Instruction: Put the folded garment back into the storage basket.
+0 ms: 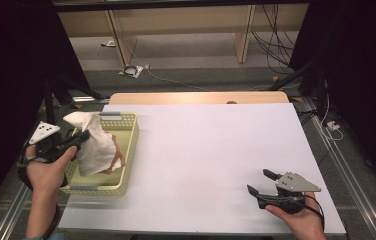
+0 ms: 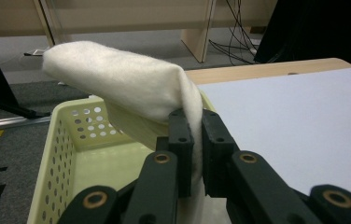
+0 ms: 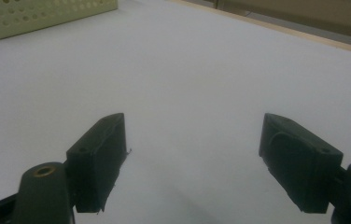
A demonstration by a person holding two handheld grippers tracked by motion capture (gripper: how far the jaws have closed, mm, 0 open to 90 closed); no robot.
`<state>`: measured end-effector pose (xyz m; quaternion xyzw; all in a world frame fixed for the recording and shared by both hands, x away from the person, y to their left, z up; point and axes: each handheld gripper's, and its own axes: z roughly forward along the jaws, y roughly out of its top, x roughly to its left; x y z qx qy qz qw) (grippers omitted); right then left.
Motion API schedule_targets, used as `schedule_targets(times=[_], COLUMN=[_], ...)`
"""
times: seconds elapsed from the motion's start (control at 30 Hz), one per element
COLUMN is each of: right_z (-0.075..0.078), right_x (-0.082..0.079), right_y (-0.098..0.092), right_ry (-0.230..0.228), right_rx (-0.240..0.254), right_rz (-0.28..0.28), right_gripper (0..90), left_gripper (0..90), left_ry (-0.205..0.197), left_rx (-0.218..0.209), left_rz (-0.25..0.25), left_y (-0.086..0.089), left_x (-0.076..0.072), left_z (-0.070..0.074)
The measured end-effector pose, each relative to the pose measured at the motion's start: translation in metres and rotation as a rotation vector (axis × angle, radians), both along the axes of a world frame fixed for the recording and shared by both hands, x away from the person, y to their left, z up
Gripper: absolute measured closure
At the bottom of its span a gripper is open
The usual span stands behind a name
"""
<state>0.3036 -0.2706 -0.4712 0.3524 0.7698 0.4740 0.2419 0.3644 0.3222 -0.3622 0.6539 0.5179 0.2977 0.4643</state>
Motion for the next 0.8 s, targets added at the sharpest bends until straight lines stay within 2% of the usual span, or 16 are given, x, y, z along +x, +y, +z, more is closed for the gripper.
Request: schedule_targets(times=[0.27,0.8], right_z=[0.0,0.0], right_x=[0.0,0.001], right_y=[-0.001,-0.001], right_ry=[0.007,0.009], right_rx=[-0.013,-0.013], right_rz=[-0.007,-0.011], right_gripper=[23.8,23.7], left_gripper=[83.7,83.6], left_ry=[0.031,0.093], left_rx=[0.033,0.042], left_rz=[-0.02,-0.076], left_y=[0.003,0.002], left_x=[0.001,0.005], left_z=[-0.005,-0.018])
